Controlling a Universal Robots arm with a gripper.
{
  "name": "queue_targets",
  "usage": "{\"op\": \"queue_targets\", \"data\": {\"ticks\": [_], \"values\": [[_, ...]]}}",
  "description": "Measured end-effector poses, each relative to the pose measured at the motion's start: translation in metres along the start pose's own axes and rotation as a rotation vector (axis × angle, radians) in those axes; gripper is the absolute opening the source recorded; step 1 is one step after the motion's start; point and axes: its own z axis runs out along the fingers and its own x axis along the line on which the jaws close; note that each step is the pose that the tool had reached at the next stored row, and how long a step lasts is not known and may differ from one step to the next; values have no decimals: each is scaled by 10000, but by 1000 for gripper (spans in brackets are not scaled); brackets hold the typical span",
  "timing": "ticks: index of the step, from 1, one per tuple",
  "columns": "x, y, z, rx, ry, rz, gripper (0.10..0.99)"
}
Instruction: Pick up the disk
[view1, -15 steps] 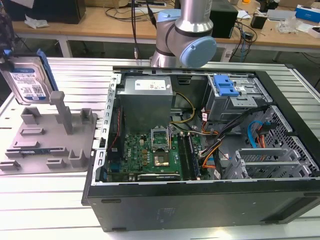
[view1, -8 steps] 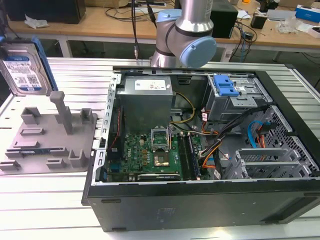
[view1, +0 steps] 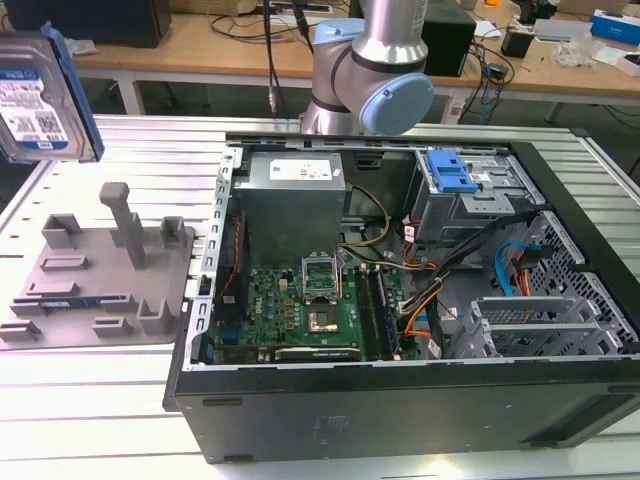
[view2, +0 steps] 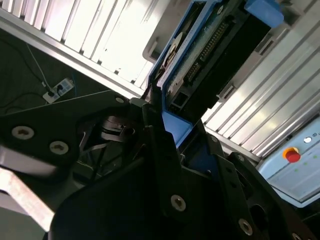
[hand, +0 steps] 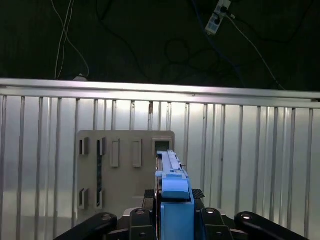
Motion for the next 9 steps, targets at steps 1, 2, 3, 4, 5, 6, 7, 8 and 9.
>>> {"op": "queue_targets", "data": {"ticks": [1, 2, 3, 4, 5, 6, 7, 8, 9], "values": [[0, 1, -48, 0, -3, 0, 369], [0, 2, -102, 1, -5, 0, 369], [1, 3, -152, 1, -6, 0, 369], [1, 5, -214, 2, -9, 0, 369], [2, 6, -261, 1, -10, 0, 369], [2, 7, -348, -1, -11, 0, 369], [2, 7, -356, 1, -12, 0, 369], [2, 7, -356, 2, -12, -1, 369], [2, 7, -356, 2, -12, 0, 369]]}}
